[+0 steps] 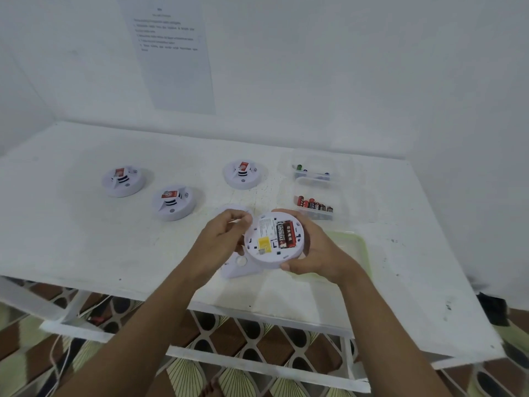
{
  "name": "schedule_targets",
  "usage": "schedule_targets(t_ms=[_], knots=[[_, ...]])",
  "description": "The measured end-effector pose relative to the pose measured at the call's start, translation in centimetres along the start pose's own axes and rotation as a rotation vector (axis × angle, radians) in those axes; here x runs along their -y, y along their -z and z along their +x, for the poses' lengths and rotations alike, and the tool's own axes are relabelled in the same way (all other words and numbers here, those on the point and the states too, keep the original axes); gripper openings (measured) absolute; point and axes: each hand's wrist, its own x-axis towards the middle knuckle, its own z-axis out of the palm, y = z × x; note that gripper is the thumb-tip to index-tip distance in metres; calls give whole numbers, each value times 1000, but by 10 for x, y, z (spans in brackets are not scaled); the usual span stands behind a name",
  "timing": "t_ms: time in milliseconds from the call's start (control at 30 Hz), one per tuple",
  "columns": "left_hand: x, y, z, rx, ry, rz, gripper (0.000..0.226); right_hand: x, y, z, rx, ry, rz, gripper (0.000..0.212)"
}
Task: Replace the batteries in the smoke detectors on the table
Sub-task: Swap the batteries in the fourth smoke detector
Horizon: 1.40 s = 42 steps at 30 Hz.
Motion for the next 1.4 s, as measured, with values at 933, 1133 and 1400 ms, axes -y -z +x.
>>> schedule_targets(t_ms=[933,1133,1400], knots=[[-21,-33,36,100,24,-259,24,23,38,14,-385,-75,23,21],[-25,-42,35,109,-19,-279,34,16,41,9,-311,26,27,48],[-27,-55,32,153,-74,-197,34,10,44,5,-190,44,-77,112]])
